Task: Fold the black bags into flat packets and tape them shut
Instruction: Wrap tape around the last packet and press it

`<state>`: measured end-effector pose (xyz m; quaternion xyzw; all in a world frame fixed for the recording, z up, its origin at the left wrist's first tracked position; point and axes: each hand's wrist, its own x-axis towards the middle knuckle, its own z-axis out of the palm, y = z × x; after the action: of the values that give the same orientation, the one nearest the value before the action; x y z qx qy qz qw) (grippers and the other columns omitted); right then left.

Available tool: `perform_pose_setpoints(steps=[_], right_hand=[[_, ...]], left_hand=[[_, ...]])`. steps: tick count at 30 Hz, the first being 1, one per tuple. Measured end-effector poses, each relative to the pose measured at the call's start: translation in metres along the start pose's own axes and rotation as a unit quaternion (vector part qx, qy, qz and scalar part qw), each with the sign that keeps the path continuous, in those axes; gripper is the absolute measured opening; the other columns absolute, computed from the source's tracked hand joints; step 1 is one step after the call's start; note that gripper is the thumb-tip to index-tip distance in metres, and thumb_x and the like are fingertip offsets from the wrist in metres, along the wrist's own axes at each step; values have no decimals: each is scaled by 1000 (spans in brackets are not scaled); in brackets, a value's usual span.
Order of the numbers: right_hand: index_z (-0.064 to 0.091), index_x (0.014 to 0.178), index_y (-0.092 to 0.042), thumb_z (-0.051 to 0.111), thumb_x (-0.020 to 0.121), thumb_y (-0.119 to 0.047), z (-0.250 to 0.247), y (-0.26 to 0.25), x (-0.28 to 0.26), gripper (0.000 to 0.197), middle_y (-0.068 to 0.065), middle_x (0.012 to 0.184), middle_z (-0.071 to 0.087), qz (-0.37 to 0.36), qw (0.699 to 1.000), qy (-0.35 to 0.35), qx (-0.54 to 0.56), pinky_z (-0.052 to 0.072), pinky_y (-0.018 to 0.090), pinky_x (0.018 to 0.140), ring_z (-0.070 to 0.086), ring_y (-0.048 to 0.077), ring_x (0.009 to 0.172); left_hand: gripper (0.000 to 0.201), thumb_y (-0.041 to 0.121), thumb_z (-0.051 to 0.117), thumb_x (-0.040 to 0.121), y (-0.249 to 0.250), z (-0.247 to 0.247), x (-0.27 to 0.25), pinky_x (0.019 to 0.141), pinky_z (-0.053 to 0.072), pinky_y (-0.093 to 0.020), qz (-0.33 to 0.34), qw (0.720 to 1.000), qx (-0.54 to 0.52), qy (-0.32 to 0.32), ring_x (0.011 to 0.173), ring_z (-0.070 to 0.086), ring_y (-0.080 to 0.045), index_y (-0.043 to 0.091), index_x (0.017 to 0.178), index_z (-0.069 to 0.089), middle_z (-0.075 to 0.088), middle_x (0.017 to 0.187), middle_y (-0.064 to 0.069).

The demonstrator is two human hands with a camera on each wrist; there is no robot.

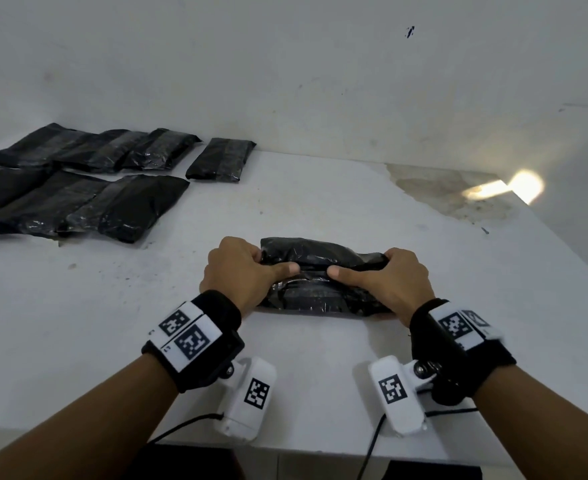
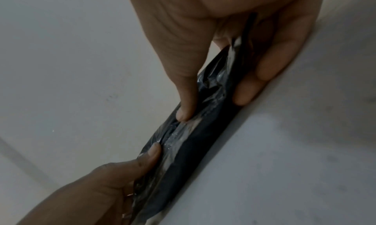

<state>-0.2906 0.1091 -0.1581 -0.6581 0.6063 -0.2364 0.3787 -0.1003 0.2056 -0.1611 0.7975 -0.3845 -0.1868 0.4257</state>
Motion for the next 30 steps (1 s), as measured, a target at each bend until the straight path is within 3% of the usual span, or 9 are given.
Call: perform_pose_setpoints(steps=[3, 6, 12, 14, 17, 19, 25, 28, 30], right_hand=[[65, 88, -13, 94, 46, -55, -1, 2, -1, 67, 8, 83, 71, 15, 999, 1, 43, 58, 36, 49, 72, 28, 63], [68, 88, -11, 94, 63, -29, -5, 4, -1, 40, 13, 73, 73, 25, 997, -16, 72, 51, 28, 42, 69, 28, 48], [69, 96, -4, 88, 72, -12, -8, 13, 5, 32, 18, 83, 73, 48, 991, -46, 119, 54, 31, 47, 71, 29, 55], [69, 97, -3, 85, 75, -9, -9, 13, 6, 27, 15, 82, 72, 52, 989, -53, 126, 54, 30, 46, 70, 25, 55], [69, 97, -4, 79, 80, -6, -12, 13, 6, 19, 9, 77, 70, 59, 986, -70, 139, 54, 29, 44, 69, 22, 56], [69, 97, -5, 76, 83, -4, -14, 14, 6, 16, 7, 76, 69, 68, 983, -84, 148, 54, 28, 44, 68, 21, 61], [69, 95, -5, 69, 88, -1, -24, 15, 4, 7, 10, 77, 73, 98, 971, -129, 176, 58, 32, 53, 70, 23, 67], [68, 94, -5, 72, 86, -6, -30, 15, -2, 9, 13, 86, 74, 104, 965, -145, 194, 61, 37, 64, 71, 23, 76], [69, 99, -2, 75, 84, -9, -35, 14, -7, 18, 14, 95, 74, 103, 965, -143, 195, 61, 38, 61, 73, 23, 82]], left_hand=[[61, 42, 88, 67, -8, 3, 5, 46, 29, -22, 9, 1000, -7, 3, 39, 30, -14, 15, 45, 37, 30, 37, 11], [55, 39, 86, 71, -12, 3, 7, 47, 30, -23, 23, 1000, -7, -10, 43, 31, -17, 9, 50, 44, 32, 43, 4], [60, 35, 81, 78, -22, 1, 13, 53, 32, -29, 52, 997, -35, -53, 51, 33, -18, -15, 65, 51, 36, 53, -9], [56, 34, 80, 79, -26, 1, 17, 54, 37, -33, 52, 995, -50, -75, 51, 36, -19, -16, 68, 56, 42, 54, -11], [49, 38, 79, 76, -28, 0, 22, 62, 55, -46, 42, 992, -61, -105, 53, 49, -23, -8, 69, 65, 55, 58, -25], [43, 37, 78, 77, -27, -3, 21, 69, 58, -53, 32, 990, -67, -123, 55, 54, -24, -3, 66, 67, 57, 57, -22], [27, 12, 68, 91, -15, -11, 11, 53, 43, -29, 16, 982, -97, -159, 49, 46, -17, -10, 75, 67, 53, 53, -9], [22, 24, 75, 86, -9, -20, 6, 53, 45, -27, -19, 980, -122, -158, 50, 58, -14, 2, 86, 71, 66, 60, -5], [33, 36, 81, 78, -9, -26, 4, 50, 43, -25, -36, 983, -98, -154, 56, 69, -21, 5, 83, 72, 73, 67, -9]])
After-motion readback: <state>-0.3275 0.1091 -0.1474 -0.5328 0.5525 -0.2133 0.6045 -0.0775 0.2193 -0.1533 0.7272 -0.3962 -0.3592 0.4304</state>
